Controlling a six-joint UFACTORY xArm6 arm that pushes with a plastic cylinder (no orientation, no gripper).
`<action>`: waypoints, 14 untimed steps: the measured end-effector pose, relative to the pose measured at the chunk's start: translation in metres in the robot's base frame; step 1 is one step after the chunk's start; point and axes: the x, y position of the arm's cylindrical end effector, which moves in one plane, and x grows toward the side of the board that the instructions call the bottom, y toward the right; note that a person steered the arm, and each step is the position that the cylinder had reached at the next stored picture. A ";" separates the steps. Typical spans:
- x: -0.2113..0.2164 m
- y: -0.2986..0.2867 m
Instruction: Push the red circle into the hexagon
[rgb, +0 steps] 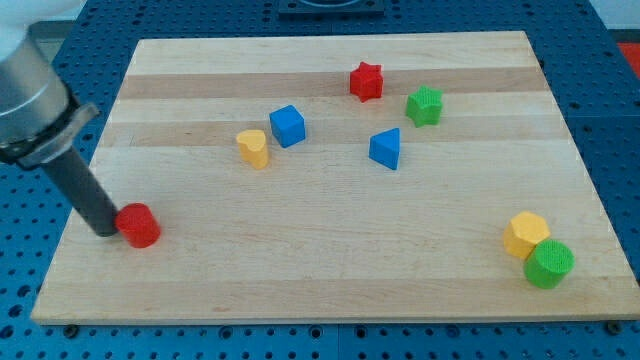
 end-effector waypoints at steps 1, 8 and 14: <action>0.000 0.028; 0.021 0.184; 0.034 0.306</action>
